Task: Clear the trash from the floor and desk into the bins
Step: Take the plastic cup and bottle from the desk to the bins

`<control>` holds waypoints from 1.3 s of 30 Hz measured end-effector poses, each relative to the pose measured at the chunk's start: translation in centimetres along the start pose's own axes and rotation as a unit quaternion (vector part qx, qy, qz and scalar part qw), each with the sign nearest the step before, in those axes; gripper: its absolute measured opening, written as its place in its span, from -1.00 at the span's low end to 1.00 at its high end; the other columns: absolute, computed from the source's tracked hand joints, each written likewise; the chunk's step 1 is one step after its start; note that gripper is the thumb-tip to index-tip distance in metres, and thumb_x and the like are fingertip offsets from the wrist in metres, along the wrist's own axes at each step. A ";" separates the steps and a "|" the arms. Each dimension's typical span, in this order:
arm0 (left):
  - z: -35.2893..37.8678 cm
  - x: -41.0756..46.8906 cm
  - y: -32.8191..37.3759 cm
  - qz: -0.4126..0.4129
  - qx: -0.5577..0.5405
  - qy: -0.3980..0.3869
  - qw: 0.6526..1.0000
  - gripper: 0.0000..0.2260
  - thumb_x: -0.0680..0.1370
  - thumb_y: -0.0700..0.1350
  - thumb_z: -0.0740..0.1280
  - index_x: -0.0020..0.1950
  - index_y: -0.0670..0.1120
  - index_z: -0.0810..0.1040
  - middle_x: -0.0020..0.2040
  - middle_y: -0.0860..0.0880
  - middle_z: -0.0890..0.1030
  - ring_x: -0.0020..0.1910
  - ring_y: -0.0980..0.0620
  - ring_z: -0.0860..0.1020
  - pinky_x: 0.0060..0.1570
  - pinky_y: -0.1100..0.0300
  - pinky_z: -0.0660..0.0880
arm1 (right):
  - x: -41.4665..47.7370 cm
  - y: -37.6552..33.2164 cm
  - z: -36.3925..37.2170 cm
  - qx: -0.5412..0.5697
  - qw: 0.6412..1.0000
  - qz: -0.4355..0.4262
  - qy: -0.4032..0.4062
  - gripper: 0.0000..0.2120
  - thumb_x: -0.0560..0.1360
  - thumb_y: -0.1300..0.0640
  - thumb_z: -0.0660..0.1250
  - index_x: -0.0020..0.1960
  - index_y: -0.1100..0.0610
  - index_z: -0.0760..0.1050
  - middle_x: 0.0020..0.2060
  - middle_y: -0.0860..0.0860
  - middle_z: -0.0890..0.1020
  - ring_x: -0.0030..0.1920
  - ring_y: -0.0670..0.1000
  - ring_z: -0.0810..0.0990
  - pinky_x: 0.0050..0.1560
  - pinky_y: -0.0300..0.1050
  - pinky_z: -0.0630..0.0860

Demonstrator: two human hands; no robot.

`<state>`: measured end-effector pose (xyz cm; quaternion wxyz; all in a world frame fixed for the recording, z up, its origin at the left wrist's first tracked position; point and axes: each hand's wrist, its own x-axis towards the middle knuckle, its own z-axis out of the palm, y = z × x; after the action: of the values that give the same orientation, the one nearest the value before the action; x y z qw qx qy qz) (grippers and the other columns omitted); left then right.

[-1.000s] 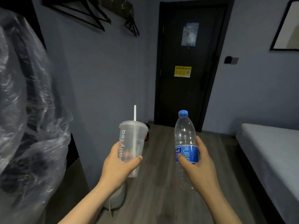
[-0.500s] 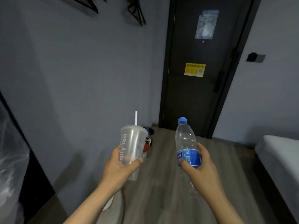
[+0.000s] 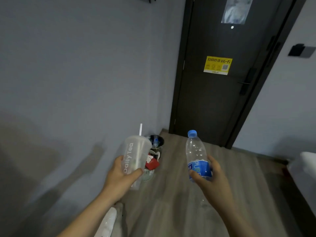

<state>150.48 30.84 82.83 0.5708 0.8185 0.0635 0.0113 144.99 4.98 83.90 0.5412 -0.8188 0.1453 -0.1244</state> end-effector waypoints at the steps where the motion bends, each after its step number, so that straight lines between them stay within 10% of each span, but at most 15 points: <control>1: 0.7 1.8 0.1 0.001 0.007 0.004 1.000 -0.53 0.37 -0.05 0.51 0.16 0.09 0.35 -0.10 0.17 0.56 -0.17 0.22 0.55 -0.37 0.36 0.37 | 2.1 0.3 0.4 -0.003 1.000 -0.005 -0.006 -0.32 0.42 0.14 0.47 0.46 0.02 0.26 -0.02 -0.14 0.54 -0.17 -0.11 0.64 -0.34 -0.35 0.53; 14: 9.4 22.9 3.1 -0.033 0.086 0.009 0.996 -0.53 0.36 0.02 0.51 0.17 0.08 0.38 -0.09 0.17 0.55 -0.17 0.23 0.54 -0.36 0.33 0.40 | 27.1 2.4 3.0 -0.032 0.996 0.022 -0.079 -0.32 0.46 0.02 0.42 0.49 0.00 0.20 0.11 -0.08 0.53 -0.03 -0.09 0.60 -0.09 -0.18 0.59; 20: 12.2 32.4 -0.1 -0.093 0.112 -0.015 0.989 -0.59 0.35 0.04 0.50 0.10 0.05 0.42 -0.08 0.11 0.56 -0.13 0.06 0.60 -0.20 0.03 0.62 | 35.7 4.4 6.7 -0.055 0.991 0.065 -0.104 -0.31 0.45 0.04 0.45 0.48 -0.02 0.20 -0.15 -0.24 0.41 -0.17 -0.18 0.54 -0.39 -0.40 0.42; 24: 13.5 40.2 -3.7 -0.127 0.148 -0.056 0.979 -0.57 0.37 0.09 0.47 0.12 0.05 0.36 -0.09 0.13 0.52 -0.16 0.11 0.56 -0.30 0.20 0.53 | 41.9 6.0 10.5 -0.070 0.988 0.091 -0.106 -0.32 0.43 0.07 0.47 0.46 0.00 0.23 -0.17 -0.27 0.41 -0.22 -0.21 0.52 -0.48 -0.52 0.39; 31: 15.2 52.2 -10.0 -0.186 0.193 -0.128 0.955 -0.39 0.39 0.04 0.47 0.34 -0.10 0.31 0.06 0.02 0.47 -0.05 0.05 0.47 -0.21 0.24 0.37 | 51.8 8.5 18.0 -0.110 0.969 0.172 -0.138 -0.25 0.43 0.08 0.45 0.51 -0.02 0.14 0.23 0.06 0.50 0.01 -0.02 0.58 -0.09 -0.17 0.57; 39: 18.2 59.8 -15.4 -0.224 0.258 -0.168 0.925 -0.43 0.39 0.06 0.46 0.29 -0.13 0.37 0.09 -0.04 0.52 -0.01 0.00 0.49 -0.13 0.21 0.40 | 59.2 13.7 24.9 -0.114 0.948 0.246 -0.166 -0.32 0.45 0.11 0.45 0.45 0.17 0.19 0.19 0.16 0.52 -0.05 0.00 0.59 -0.16 -0.23 0.55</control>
<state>210.03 26.12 58.85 0.3296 0.8920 0.1494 -0.2710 207.44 -1.01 64.52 0.4745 -0.8231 0.2632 0.1673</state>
